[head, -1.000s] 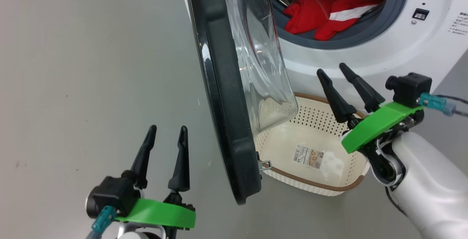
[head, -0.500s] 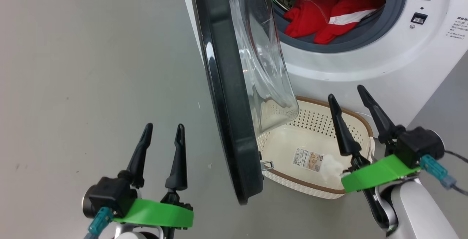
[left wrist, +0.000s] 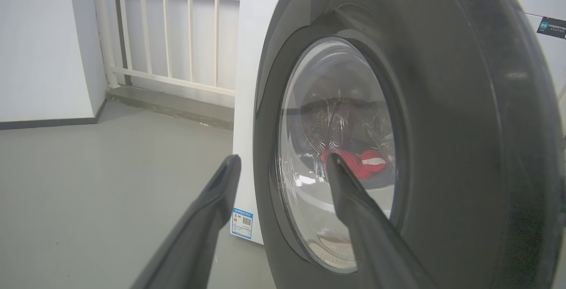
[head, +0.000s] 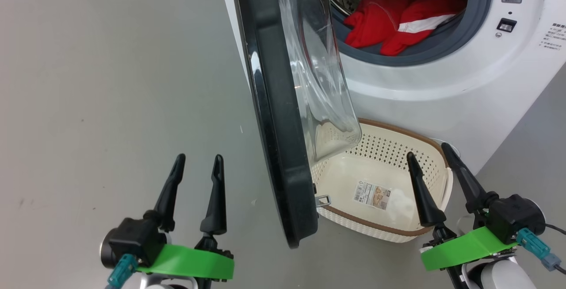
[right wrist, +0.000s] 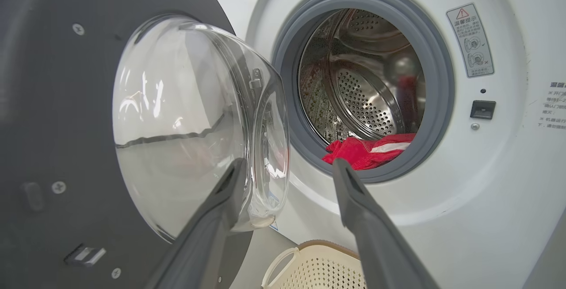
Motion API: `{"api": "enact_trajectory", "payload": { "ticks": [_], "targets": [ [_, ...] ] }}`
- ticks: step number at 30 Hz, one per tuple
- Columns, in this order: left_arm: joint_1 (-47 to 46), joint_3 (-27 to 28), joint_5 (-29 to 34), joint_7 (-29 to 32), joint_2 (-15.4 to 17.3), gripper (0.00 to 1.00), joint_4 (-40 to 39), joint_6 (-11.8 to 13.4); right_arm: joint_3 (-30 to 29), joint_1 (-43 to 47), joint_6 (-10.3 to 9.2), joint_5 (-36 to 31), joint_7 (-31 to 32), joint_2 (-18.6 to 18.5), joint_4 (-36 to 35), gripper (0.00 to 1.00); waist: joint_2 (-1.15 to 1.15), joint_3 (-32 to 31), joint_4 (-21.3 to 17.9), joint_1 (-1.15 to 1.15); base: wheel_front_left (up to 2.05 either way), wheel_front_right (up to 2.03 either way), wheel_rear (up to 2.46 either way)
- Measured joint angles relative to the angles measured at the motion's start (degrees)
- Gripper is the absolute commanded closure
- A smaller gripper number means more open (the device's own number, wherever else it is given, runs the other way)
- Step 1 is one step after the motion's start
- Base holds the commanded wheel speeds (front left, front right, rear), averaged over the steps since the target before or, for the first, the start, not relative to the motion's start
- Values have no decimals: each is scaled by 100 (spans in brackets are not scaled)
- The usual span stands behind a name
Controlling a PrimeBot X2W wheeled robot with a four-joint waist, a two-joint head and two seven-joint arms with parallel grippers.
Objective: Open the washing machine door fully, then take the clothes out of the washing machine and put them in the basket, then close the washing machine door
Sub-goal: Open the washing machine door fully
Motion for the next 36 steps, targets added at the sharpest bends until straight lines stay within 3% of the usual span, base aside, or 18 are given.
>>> {"api": "enact_trajectory", "payload": {
  "ticks": [11, 12, 14, 15, 24, 36],
  "targets": [
    [8, -10, -3, 0, 0, 0, 57, 0, 9, 19, 0, 52, 0, 10, -32, 0, 0, -22, -20, 0, 0, 0, 0],
    [8, -10, -3, 0, 0, 15, 57, 0, 9, 19, 0, 52, 0, 10, -32, 0, 0, -22, -20, 0, 0, 0, 0],
    [8, -30, -11, 0, 0, 84, 88, 0, 10, 19, 0, 52, 0, 10, -35, 0, 0, -4, -26, 0, 0, 0, 0],
    [8, -41, -11, 0, 1, 100, 113, 0, 11, 19, 0, 52, 0, 10, -35, 0, 0, 4, -31, 0, 0, 0, 0],
    [-4, -105, -55, 0, 1, 100, 88, 0, 0, 19, 0, 93, 0, 11, -31, 0, 0, 54, -74, 0, 0, 0, 0],
    [-328, -129, 223, -1, 3, 100, -1265, 57, -26, 15, 0, 104, 0, 11, -5, 0, 0, 56, -131, 0, 0, 0, 0]
  ]
}}
